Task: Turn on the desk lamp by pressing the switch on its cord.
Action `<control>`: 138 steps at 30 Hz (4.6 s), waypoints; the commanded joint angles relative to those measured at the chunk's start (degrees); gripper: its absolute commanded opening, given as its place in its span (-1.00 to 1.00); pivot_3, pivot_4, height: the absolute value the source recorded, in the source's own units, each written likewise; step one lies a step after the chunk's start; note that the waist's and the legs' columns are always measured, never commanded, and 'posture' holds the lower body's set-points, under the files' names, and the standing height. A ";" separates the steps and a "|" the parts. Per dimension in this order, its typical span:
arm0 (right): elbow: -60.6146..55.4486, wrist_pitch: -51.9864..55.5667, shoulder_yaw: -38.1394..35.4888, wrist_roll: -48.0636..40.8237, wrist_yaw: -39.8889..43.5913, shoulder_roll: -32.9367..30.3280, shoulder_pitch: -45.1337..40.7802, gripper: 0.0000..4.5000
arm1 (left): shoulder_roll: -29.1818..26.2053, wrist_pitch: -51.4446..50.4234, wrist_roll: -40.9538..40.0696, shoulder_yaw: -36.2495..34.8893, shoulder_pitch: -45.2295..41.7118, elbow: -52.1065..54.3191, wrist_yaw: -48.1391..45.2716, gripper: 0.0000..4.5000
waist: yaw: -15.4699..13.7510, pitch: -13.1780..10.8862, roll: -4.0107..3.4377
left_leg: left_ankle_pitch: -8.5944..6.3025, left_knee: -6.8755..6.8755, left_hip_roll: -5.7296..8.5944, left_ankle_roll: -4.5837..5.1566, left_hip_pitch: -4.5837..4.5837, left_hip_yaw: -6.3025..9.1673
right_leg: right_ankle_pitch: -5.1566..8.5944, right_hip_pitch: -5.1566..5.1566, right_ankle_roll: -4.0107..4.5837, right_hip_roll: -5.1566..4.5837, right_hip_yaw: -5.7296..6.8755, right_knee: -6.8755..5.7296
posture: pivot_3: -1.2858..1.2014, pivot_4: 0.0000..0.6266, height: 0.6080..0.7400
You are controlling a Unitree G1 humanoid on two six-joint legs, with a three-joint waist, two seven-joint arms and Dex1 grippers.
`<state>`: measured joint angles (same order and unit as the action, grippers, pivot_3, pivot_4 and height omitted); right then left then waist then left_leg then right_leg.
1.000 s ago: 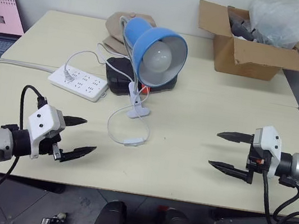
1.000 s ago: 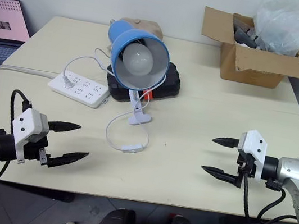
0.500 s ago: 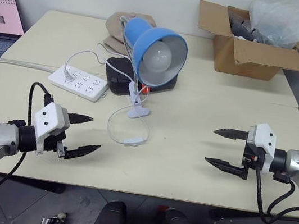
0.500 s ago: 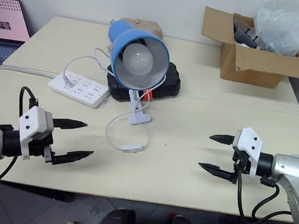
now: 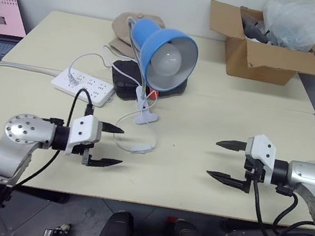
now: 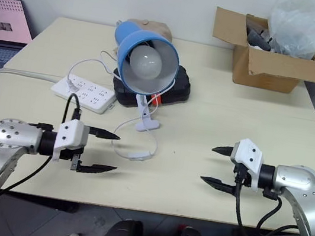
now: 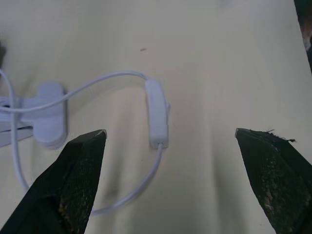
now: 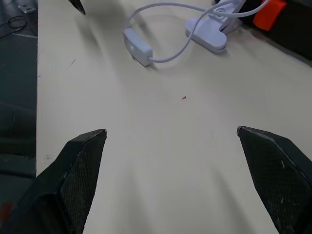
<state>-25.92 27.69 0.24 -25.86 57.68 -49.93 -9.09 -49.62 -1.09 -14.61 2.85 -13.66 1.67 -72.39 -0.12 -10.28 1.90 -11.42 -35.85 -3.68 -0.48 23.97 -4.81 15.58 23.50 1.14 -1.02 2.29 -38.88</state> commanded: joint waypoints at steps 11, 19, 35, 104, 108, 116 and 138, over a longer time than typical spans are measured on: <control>-7.82 4.20 -1.79 -1.29 -4.25 0.10 2.21 1.00 | 7.30 12.08 7.96 7.23 -9.52 -17.91 -1.20 0.96 | 0.10 0.02 0.03 | 0.00 -0.10 0.00 0.01 0.02 0.03 | -0.02 -0.02 -0.04 0.03 0.00 -0.04 | 0.03 -0.52 1.00; -8.88 4.98 -2.19 -1.65 -4.43 -0.31 2.63 1.00 | 10.39 12.00 7.98 7.39 -10.91 -21.09 -1.08 0.64 | 0.03 0.04 0.04 | 0.01 -0.17 0.03 0.03 -0.01 0.07 | -0.07 -0.13 -0.11 0.03 -0.01 -0.04 | 0.03 -0.52 1.00; -10.83 5.41 -3.43 -1.46 -4.75 -0.99 3.49 1.00 | 12.37 12.77 9.02 8.70 -12.75 -22.66 -2.87 -0.82 | -0.01 0.05 0.06 | 0.06 -0.23 0.06 0.10 -0.02 0.11 | -0.15 -0.19 -0.24 0.03 -0.02 -0.05 | 0.03 -0.52 1.00; 8.20 1.66 21.55 17.56 -0.50 12.32 -26.16 -0.70 | 18.72 -8.67 6.52 12.72 -22.07 -2.80 0.87 -0.82 | 0.28 0.04 0.07 | 0.08 -0.26 0.01 0.10 0.02 0.08 | -0.17 -0.13 -0.27 0.20 -0.14 -0.10 | 0.03 -0.52 1.00; 8.32 1.06 20.29 16.71 -0.17 13.38 -25.77 -0.70 | 18.56 -8.07 6.84 12.98 -21.98 -2.92 0.72 -0.82 | 0.27 0.04 0.08 | 0.08 -0.26 0.02 0.10 0.02 0.08 | -0.17 -0.13 -0.27 0.20 -0.15 -0.10 | 0.03 -0.52 1.00; 8.10 -0.03 17.52 15.38 0.33 13.90 -25.31 0.18 | 17.48 -5.03 8.75 14.01 -22.10 -4.61 0.08 -0.82 | 0.26 0.04 0.07 | 0.09 -0.27 0.01 0.10 0.02 0.08 | -0.17 -0.13 -0.27 0.20 -0.14 -0.10 | 0.03 -0.52 1.00; -18.09 15.21 -2.01 8.99 -10.36 4.66 2.40 1.00 | 27.83 6.18 18.25 16.82 -28.74 -30.36 10.92 -0.82 | 0.39 0.05 0.08 | 0.09 -0.28 0.05 0.10 -0.02 0.17 | -0.18 -0.14 -0.29 0.25 -0.12 -0.15 | 0.03 -0.52 1.00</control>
<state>-40.84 41.66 0.89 -15.13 48.44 -45.34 -7.13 -21.88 3.33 3.43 20.08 -40.94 -28.14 -61.91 0.27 -10.23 1.98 -11.33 -36.13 -3.63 -0.39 23.95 -4.62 15.40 23.35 0.85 -0.77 2.19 -39.03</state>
